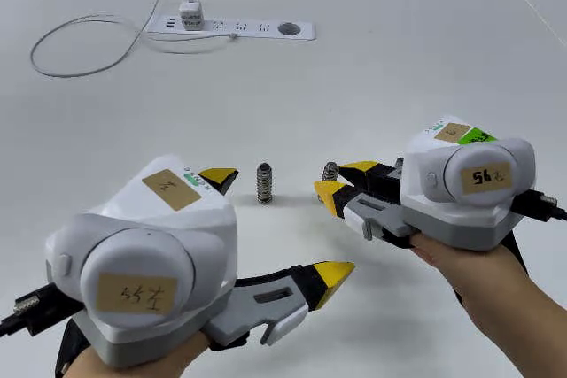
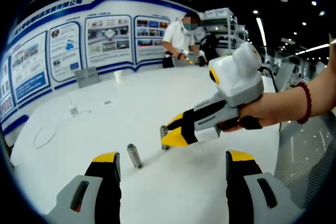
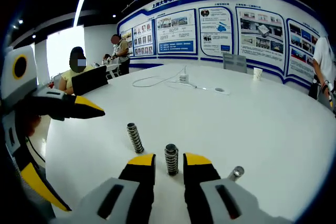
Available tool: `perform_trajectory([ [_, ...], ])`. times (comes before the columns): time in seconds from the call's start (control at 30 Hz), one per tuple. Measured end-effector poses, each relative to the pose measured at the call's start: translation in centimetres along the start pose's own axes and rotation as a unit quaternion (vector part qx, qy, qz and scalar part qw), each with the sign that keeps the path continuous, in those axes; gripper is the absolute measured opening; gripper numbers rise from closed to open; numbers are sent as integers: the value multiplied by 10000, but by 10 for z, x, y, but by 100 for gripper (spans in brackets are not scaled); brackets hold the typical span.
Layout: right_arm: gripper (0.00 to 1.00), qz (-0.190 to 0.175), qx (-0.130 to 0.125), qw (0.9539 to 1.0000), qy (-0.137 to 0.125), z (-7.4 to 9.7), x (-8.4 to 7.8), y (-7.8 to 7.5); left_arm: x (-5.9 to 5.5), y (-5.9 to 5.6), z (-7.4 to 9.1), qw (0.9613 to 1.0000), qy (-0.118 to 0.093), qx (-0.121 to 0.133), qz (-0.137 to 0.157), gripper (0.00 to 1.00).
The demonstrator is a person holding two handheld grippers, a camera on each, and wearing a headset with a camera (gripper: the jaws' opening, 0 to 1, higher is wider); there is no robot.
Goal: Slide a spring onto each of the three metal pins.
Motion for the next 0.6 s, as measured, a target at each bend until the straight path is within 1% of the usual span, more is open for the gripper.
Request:
perform_trajectory([
  [0.1,23,-128,21,9997,-208,7,9,2,0,-1,0,10000,4,-21,-7,83],
  [0.27,28,-324,8,9987,-396,21,20,1,1,-3,-1,10000,-4,-59,-39,81],
  [0.33,31,-364,-30,9984,-432,26,23,0,1,-4,-2,10000,-10,-70,-37,80],
  [0.5,36,-451,-117,9976,-512,42,27,-2,6,-7,-5,9998,-76,-195,-45,74],
  [0.6,38,-439,-164,9977,-499,51,27,-4,7,-11,-8,9995,-46,-285,-92,72],
])
Point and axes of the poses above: the centre of the closed fingertips' face, and the gripper's own axes: z roughly backward along the fingers, y roughly to its left, x roughly out of its top, the point moved 8 cm from there along z, roughly backward along the fingers, and after that the axes turned 12 degrees about x, right-handed, at the moved point
